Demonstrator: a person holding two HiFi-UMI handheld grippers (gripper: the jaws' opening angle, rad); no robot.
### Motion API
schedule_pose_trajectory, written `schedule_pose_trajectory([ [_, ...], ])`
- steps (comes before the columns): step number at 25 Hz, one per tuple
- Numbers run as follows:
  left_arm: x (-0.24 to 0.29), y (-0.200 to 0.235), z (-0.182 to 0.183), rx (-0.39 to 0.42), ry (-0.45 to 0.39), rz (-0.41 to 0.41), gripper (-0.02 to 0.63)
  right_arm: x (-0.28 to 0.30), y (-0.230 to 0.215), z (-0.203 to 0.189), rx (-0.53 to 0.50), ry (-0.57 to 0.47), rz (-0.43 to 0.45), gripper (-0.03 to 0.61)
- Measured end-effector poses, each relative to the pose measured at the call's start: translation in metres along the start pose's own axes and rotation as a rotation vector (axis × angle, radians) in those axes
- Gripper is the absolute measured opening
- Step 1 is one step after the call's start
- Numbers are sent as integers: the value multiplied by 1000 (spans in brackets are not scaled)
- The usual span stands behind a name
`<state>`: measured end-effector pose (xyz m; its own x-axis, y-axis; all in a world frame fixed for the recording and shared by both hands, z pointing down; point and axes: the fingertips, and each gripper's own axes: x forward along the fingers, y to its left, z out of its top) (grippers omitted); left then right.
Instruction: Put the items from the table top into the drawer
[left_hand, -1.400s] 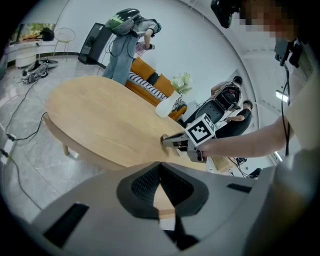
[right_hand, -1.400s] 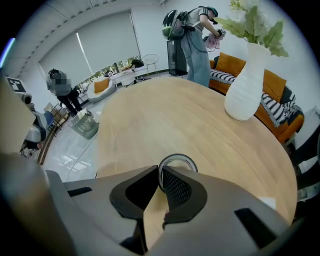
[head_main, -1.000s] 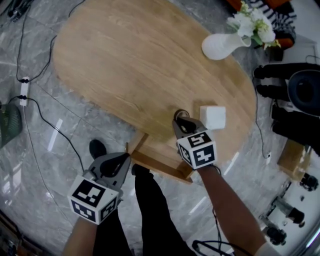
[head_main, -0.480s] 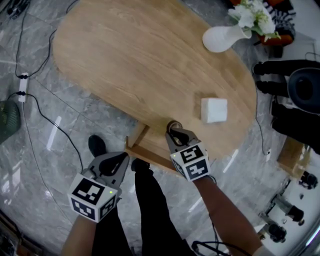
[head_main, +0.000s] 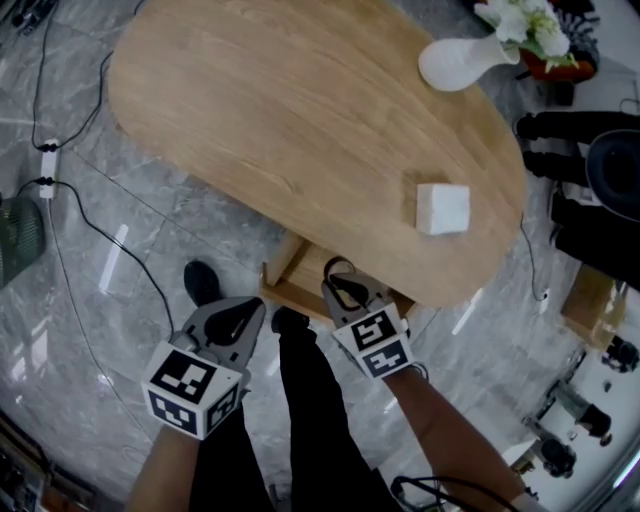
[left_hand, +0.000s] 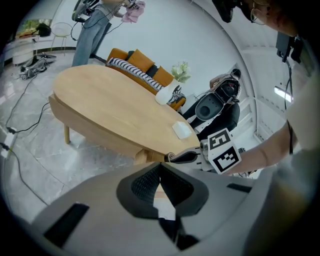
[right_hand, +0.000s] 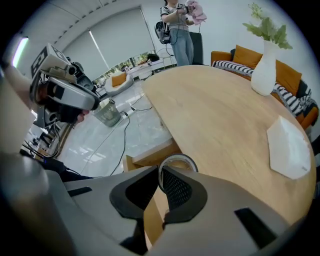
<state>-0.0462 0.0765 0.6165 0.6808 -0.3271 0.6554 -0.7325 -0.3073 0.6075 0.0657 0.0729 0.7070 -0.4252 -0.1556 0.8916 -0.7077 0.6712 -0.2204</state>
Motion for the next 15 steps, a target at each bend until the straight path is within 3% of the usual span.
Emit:
schedule_pose_trajectory([
  [6,1,9,-5,-1,14,-1,2,15,17,-7,-28,14,24,55],
  [15,3,24,-13,-4,28,6,2,48,9,-31,34,74,24,55],
])
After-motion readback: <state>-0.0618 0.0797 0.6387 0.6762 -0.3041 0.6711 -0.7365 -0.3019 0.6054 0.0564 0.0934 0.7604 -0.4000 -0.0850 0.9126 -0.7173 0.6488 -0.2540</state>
